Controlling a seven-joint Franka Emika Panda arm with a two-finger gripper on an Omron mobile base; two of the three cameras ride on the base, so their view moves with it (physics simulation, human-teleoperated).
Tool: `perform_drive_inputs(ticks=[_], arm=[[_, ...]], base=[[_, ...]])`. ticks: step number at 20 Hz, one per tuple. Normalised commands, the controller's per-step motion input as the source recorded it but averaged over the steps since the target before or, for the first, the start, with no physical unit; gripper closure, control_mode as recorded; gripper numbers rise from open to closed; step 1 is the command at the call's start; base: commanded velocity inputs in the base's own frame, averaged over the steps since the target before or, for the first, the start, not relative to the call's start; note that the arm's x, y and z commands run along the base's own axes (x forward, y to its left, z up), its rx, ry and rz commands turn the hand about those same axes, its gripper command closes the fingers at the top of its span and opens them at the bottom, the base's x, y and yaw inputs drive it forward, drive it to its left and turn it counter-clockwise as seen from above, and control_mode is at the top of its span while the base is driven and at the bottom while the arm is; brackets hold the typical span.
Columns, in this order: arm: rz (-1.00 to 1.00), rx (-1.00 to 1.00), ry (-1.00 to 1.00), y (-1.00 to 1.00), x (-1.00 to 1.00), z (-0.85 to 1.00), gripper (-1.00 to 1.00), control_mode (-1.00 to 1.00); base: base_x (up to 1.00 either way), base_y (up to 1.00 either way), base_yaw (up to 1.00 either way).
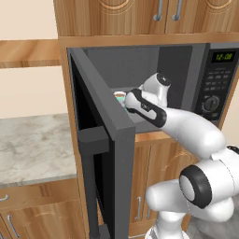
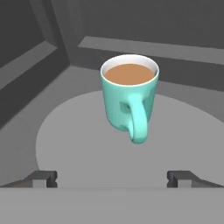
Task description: Pick the cup of tea, navigate to the dining table, and place it on the saucer.
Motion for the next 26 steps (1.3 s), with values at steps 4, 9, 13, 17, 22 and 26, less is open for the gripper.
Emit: perform_drive_inputs(ticks=[4,9,13,17,22,26], arm=[[0.01,0.00,0.01,0.00,0.29,-0.13,-1.00,-1.00],[0.00,0.00,0.00,0.00,0.36,0.00,-1.00,-1.00],[0.00,0.00,0.00,0.00,0.11,-0.01,-1.00,-1.00],[0.00,0.00,0.00,0.00,0.15,-0.11,-1.00,-1.00],[0.00,0.00,0.00,0.01,0.20,-0.13,-1.00,-1.00],[0.01,0.00,0.00,0.00,0.31,-0.01,-1.00,-1.00]], base=[[0.00,0.00,0.00],[0.00,0.00,0.00],[0.00,0.00,0.00],[0.00,0.00,0.00],[0.00,0.00,0.00],[0.00,0.00,0.00]])
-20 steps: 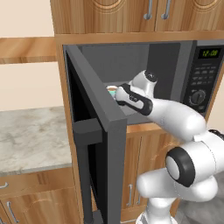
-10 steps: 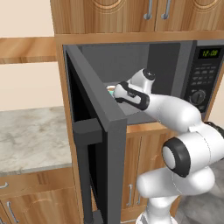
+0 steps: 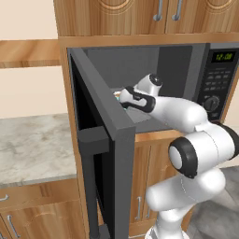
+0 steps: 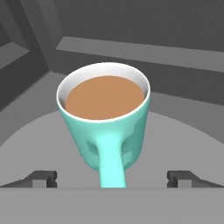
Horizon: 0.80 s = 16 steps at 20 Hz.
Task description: Pick the cup of tea, navigate to the dining table, and place it on the saucer.
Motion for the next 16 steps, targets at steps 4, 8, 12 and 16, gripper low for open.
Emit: perform_drive_inputs(ticks=[4,8,12,16], arm=[[0.01,0.00,0.00,0.06,0.15,0.00,-1.00,-1.00],[0.00,0.00,0.00,0.07,0.04,-0.02,-1.00,-1.00],[0.00,0.00,0.00,0.01,0.00,-0.01,-1.00,-1.00],[0.00,0.00,0.00,0.00,-0.01,-0.04,-1.00,-1.00]], base=[[0.00,0.00,0.00],[0.00,0.00,0.00],[0.00,0.00,0.00],[0.00,0.00,0.00]])
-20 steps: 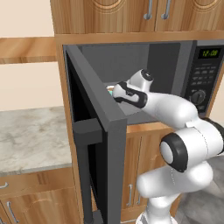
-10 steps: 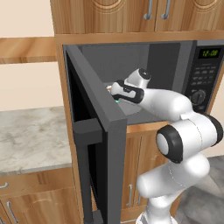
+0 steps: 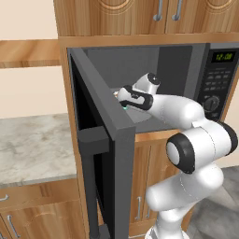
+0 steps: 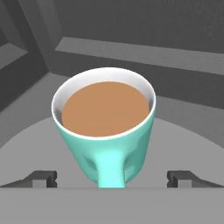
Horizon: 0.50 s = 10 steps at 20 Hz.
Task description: Pick the cup of tea, navigate to the dining table, and place it on the saucer.
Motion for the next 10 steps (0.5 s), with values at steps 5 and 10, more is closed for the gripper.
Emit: perform_drive_inputs(ticks=[5,10], arm=[[0.00,0.00,0.00,0.01,0.00,-0.10,-1.00,-1.00],[0.00,0.00,0.00,0.03,0.00,-0.10,1.00,-1.00]], base=[[0.00,0.00,0.00],[0.00,0.00,0.00]])
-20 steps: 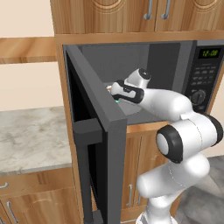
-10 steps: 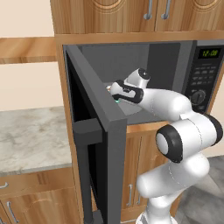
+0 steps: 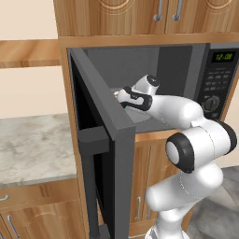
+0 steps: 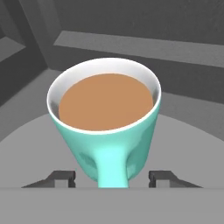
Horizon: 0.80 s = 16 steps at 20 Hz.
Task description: Pick the cup of tea, navigate to the dining table, and place it on the saucer.
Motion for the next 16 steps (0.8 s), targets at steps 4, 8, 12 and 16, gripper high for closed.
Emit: perform_drive_inputs(ticks=[4,8,12,16], arm=[[0.00,0.00,0.00,0.00,0.00,0.00,1.00,-1.00],[0.01,0.04,0.00,0.00,-0.22,0.07,1.00,-1.00],[0.00,0.07,-0.01,0.00,-0.53,0.12,1.00,-1.00],[0.00,0.08,-0.08,-0.11,-1.00,0.27,1.00,-1.00]], base=[[0.00,0.00,0.00],[0.00,0.00,0.00],[0.00,0.00,0.00],[0.00,0.00,0.00]])
